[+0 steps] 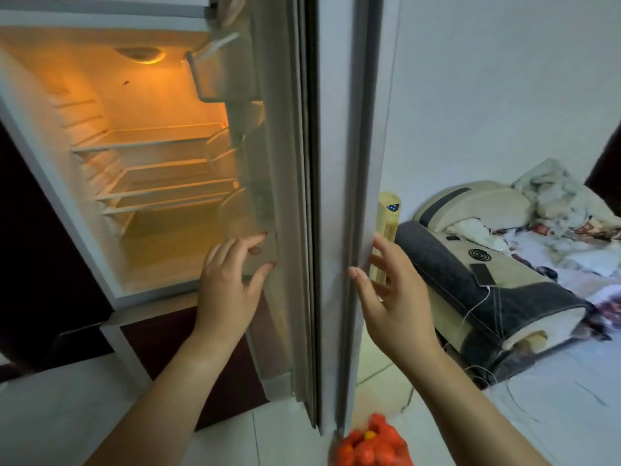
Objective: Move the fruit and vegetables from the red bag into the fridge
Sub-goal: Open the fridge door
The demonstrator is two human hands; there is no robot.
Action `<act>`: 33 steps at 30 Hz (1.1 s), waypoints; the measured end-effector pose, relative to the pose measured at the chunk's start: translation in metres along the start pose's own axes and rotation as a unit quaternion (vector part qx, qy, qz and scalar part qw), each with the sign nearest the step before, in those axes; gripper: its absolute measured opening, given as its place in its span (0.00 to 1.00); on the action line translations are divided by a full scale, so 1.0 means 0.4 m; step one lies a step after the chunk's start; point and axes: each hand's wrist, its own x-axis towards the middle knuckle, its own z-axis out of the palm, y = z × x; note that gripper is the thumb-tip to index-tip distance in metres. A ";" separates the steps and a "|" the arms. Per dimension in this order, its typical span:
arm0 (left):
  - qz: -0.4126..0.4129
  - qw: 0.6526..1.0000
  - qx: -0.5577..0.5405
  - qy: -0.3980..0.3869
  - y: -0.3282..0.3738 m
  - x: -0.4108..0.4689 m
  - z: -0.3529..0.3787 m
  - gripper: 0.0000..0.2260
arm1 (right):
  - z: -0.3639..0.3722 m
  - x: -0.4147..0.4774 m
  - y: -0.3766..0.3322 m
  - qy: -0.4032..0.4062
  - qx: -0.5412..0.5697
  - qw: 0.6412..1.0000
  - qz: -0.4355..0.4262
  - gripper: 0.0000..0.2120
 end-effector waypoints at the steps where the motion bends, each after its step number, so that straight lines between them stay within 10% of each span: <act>1: 0.007 1.000 0.005 0.002 0.008 0.003 0.014 0.18 | -0.008 0.003 0.014 0.015 -0.009 1.000 0.006 0.22; 33: 0.101 0.993 0.013 0.063 0.185 0.076 0.348 0.17 | -0.200 0.100 0.311 0.039 -0.102 0.991 0.072 0.44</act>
